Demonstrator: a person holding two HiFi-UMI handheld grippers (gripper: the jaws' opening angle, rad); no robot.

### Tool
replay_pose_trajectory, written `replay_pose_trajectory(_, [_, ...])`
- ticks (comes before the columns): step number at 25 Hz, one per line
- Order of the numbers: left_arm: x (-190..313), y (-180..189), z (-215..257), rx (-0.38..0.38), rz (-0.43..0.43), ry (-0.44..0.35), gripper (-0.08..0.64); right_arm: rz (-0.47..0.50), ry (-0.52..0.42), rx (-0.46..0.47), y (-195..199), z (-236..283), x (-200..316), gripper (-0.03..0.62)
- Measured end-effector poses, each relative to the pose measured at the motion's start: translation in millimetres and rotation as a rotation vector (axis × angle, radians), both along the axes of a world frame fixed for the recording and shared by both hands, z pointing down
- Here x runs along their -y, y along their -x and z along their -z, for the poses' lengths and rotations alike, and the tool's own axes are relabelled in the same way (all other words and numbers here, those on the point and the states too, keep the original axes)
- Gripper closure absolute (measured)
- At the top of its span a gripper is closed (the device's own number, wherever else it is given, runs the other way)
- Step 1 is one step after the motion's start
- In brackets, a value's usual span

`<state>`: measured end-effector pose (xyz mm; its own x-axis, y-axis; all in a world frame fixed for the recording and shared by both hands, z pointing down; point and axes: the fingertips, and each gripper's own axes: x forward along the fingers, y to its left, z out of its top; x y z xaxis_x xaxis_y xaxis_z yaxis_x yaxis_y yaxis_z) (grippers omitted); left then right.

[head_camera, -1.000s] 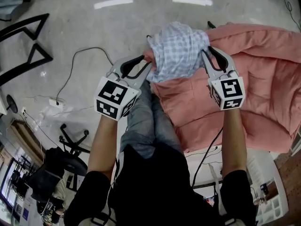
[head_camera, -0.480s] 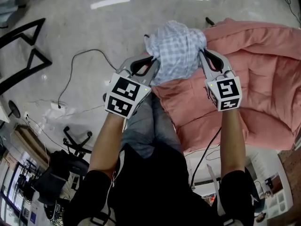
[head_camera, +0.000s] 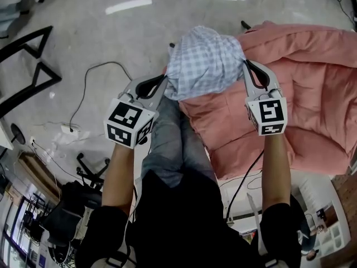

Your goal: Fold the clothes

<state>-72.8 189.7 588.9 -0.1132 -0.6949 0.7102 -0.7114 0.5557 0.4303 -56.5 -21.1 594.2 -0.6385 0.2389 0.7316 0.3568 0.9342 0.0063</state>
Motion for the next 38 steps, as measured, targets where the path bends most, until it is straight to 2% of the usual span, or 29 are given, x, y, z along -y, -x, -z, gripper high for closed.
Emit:
replay_pose_trajectory(2, [-7.2,0.3,-2.1,-0.032,0.032,-0.026,0.546,-0.025,-0.003,0.0,1.3,-4.3,4.1,0.581])
replay_pose_trajectory(7, [-8.8,-1.9,-6.4,-0.019,0.033,-0.024,0.546,-0.057,-0.009,-0.001,3.0,-12.1,8.3,0.581])
replay_pose_trajectory(11, [-1.5,-8.1,-16.3,-0.029,0.043,-0.045,0.535,-0.08,0.04,0.005,-2.4,-14.6,7.3,0.579])
replay_pose_trajectory(12, [-0.8,-10.4,-18.5,-0.023,0.04,-0.046,0.528,-0.08,0.054,0.011,-4.5,-14.1,6.1,0.573])
replay_pose_trajectory(14, [-5.1,-15.0,-20.3,-0.004,0.033,-0.039,0.468,-0.077,0.075,0.021,-8.9,-11.2,2.8,0.516])
replay_pose_trajectory(17, [-15.5,-20.6,-18.4,0.018,0.046,-0.045,0.449,-0.099,0.1,0.043,-16.3,-3.7,6.2,0.498])
replay_pose_trajectory(19, [-18.6,-28.2,-17.7,0.011,0.043,-0.06,0.411,-0.124,0.125,0.034,-24.2,-2.9,11.6,0.488])
replay_pose_trajectory(21, [-18.7,-39.7,-20.0,0.001,0.027,-0.072,0.369,-0.156,0.185,0.01,-35.5,-8.1,14.8,0.467])
replay_pose_trajectory(25, [-12.6,-65.0,-29.9,-0.048,0.045,-0.122,0.317,-0.242,0.402,-0.064,-61.9,-29.1,11.8,0.383])
replay_pose_trajectory(29, [-1.3,-74.0,-36.3,-0.096,0.057,-0.192,0.267,-0.299,0.568,-0.131,-63.9,-53.8,4.8,0.307])
replay_pose_trajectory(31, [4.4,-74.8,-39.4,-0.101,0.043,-0.211,0.261,-0.301,0.601,-0.142,-56.5,-63.7,3.6,0.281])
replay_pose_trajectory(35, [4.5,-84.1,-39.3,-0.13,0.043,-0.25,0.255,-0.268,0.623,-0.163,-48.3,-76.4,-3.2,0.27])
replay_pose_trajectory(38, [5.1,-101.9,-43.2,-0.135,-0.032,-0.226,0.213,-0.265,0.636,-0.165,-45.1,-76.7,-6.3,0.27])
